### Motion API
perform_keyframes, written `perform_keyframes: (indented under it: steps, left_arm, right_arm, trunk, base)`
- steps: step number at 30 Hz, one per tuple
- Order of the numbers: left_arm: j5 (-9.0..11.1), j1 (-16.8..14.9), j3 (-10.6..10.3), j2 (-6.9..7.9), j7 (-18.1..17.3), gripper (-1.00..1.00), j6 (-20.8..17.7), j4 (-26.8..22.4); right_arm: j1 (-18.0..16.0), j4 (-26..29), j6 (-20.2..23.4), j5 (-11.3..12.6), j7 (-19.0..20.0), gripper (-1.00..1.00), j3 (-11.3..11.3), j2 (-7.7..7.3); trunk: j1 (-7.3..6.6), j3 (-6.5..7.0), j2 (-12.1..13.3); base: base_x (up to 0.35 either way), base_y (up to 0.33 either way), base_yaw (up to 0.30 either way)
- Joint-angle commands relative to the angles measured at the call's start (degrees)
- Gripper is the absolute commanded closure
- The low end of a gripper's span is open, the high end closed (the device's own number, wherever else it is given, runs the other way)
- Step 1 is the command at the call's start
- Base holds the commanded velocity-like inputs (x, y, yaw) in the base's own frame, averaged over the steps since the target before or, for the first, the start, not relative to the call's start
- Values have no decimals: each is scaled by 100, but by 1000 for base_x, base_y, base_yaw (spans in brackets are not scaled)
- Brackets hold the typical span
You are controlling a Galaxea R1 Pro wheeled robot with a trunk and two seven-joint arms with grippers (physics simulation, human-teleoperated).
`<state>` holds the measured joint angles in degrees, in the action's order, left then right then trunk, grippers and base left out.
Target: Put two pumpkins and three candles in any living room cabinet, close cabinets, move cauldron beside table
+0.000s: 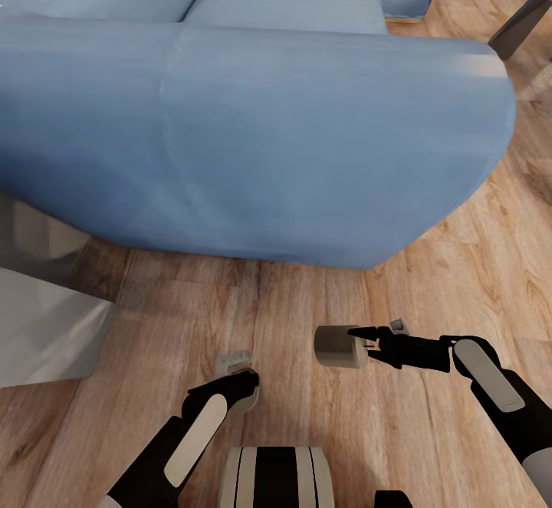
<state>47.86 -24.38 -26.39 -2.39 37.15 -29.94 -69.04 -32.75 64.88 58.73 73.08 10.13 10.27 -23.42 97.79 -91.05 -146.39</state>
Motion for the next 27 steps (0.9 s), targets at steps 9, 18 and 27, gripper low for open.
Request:
perform_keyframes:
  steps: [9,18,27]
  left_arm:
    - [39,-2,-7,2,47,-100,40,21]
    - [43,-3,-7,2,47,-100,41,22]
    - [54,-4,-7,-5,-6,-100,35,49]
  right_arm:
    - [-4,-2,6,-55,59,100,7,-5]
    - [-4,-2,6,-57,59,100,8,-10]
    - [-4,1,6,-239,67,100,1,-5]
  trunk:
    - [9,-92,-7]
    - [9,-92,-7]
    - [9,-92,-7]
  base:
    - [0,0,0]
    - [0,0,0]
    - [0,0,0]
